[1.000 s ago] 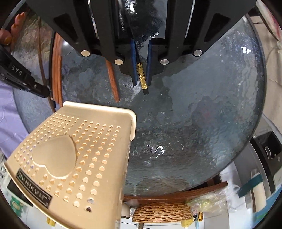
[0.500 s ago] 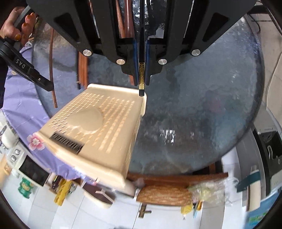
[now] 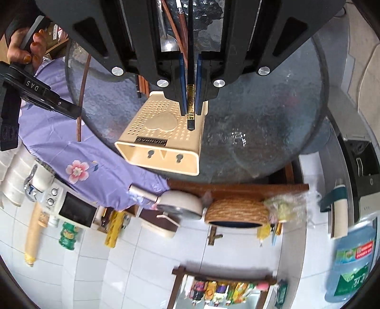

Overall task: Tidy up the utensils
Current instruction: 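Lift both chopsticks and carry them over the cream holder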

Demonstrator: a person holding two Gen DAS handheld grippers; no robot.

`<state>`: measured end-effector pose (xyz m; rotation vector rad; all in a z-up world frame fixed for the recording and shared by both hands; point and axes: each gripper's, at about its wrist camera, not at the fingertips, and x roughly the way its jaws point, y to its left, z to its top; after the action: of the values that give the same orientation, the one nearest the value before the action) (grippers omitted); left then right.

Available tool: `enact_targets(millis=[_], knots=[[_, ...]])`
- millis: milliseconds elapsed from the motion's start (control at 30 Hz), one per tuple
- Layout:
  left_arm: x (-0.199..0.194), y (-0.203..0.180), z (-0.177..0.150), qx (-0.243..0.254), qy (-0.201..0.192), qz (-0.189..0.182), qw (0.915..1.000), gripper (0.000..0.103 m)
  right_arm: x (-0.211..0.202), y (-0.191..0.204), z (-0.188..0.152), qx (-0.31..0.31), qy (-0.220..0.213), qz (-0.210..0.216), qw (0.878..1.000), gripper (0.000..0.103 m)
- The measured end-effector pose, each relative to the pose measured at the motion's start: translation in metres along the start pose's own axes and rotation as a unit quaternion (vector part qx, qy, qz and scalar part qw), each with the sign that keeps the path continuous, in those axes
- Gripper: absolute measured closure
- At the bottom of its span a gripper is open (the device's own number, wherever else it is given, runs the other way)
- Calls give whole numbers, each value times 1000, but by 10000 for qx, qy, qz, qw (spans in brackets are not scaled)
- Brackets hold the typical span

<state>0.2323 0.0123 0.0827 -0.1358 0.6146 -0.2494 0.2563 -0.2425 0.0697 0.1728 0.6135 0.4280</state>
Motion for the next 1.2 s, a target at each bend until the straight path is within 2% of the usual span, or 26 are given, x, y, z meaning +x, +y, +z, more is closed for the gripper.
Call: enact_targets(millis=[233,400,733,1000,1200], knots=[[-19,-6,0,176,-145,-86,9997,96,-18,11,-2,-237,-22,151,9996,96],[-27,-3,3,124,-166,-192,9996,97,-26,14,3,-192,-52,309,9993,96],[-54,-6,26,244,-576,-226,9978,96,-33,26,24,-333,-294,336,9984,96],[-70,-11,63,200,-885,-432,9949,96,-41,43,65,-480,-514,424,9966,96],[-83,-14,112,-36,-1337,-529,9896,96,-57,53,122,-433,-1084,358,9925,96]])
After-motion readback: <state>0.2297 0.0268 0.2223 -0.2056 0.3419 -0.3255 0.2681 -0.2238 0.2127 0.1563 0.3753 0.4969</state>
